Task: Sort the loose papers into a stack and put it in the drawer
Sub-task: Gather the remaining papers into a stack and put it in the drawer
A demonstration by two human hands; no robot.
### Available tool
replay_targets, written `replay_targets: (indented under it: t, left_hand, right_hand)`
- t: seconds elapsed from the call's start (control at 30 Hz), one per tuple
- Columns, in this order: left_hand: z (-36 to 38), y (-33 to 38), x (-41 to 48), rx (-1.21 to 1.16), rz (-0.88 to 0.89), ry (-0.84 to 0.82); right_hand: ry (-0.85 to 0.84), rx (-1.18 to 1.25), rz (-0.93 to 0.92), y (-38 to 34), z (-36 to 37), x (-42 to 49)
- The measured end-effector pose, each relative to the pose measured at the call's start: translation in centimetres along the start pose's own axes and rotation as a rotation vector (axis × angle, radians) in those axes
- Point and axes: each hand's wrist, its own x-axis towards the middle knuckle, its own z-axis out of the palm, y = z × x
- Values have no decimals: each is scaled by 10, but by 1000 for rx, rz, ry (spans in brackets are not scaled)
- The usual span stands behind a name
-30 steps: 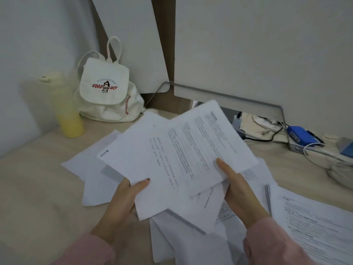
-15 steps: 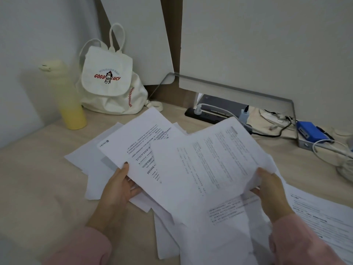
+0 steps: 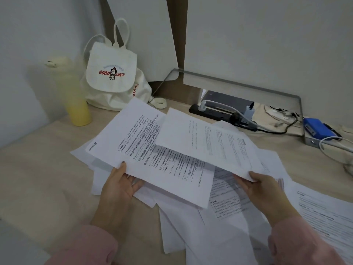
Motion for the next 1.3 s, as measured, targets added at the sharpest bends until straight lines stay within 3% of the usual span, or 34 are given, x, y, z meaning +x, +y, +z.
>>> replay_targets:
  t: [0.23, 0.33, 0.5, 0.67, 0.77, 0.87, 0.97, 1.07, 1.13, 1.2, 1.3]
  left_hand:
    - [22, -16, -13, -84, -31, -34]
    - [28, -22, -15, -151, -43, -23]
    - [31, -28, -19, -154, -69, -88]
    - [16, -2, -15, -132, -107, -201]
    - [4, 21, -7, -142, -169, -200]
    - [-2, 36, -1, 95, -181, -113]
    - [0, 40, 6, 679, 15, 4]
    - [10, 35, 17, 1153, 193, -59]
    - [22, 29, 20, 1271, 176, -219]
    - [31, 24, 21, 1280, 48, -358]
    - [37, 16, 20, 1192, -100, -402]
  right_hand:
    - [-58, -220, 135, 29, 14, -14]
    - [-39, -275, 136, 34, 19, -17]
    - [-172, -398, 99, 41, 24, -21]
    - [-57, -729, -99, 18, 8, -7]
    - [-45, -778, -40, -5, -3, 1]
    - [-61, -860, 48, -26, -7, 6]
    - [-38, -1030, 59, -41, -2, 10]
    - [-52, -1186, 67, -47, 9, 9]
    - [-111, -1227, 64, -45, 13, 14]
    - [-168, -1226, 43, -41, 22, 12]
    - [-232, -1212, 6, -37, 30, 10]
